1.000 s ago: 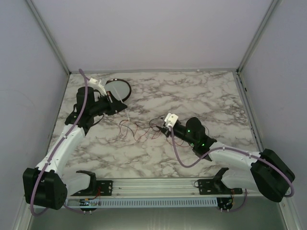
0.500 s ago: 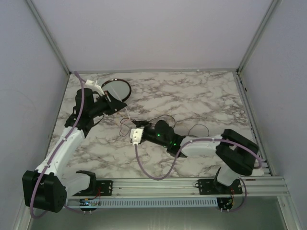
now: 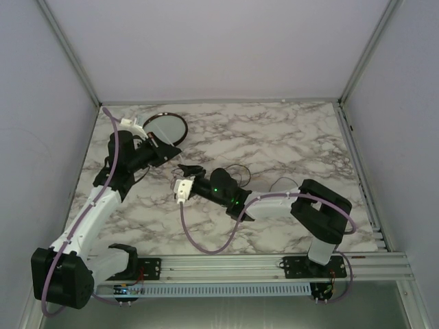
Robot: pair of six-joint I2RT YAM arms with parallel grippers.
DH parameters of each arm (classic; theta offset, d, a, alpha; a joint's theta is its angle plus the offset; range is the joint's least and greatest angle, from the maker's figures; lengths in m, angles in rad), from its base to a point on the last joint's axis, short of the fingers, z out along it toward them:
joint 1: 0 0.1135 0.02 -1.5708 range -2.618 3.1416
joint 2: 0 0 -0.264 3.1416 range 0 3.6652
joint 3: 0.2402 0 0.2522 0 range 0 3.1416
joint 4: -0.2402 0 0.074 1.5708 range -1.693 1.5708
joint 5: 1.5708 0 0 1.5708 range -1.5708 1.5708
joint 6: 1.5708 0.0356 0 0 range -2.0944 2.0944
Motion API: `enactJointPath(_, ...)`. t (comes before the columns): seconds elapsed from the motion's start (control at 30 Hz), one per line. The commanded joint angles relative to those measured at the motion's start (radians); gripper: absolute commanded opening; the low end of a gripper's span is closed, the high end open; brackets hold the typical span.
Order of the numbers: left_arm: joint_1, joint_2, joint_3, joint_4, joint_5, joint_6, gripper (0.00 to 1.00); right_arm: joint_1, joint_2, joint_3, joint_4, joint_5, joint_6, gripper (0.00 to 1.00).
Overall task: Zip-tie the wires
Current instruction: Adjust the cable at the center of the board.
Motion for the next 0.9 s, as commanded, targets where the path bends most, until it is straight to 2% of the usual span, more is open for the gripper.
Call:
enactJointPath(0.0,-0.008,-0.021,-0.009,0.067,-0.013,-0.034,0.0,0.008,0.036,0.044,0.107,0.04,0.02,0.46)
enactJointPath(0.47,-0.032,-0.055,-0.036,0.098,-0.075,-0.095,0.0,0.009,0.145,0.075,0.277,0.177,0.072,0.42)
enactJointPath(0.87,-0.036,-0.049,-0.061,0.18,-0.149,-0.18,0.0,0.042,-0.015,-0.144,0.362,0.139,0.223,0.45)
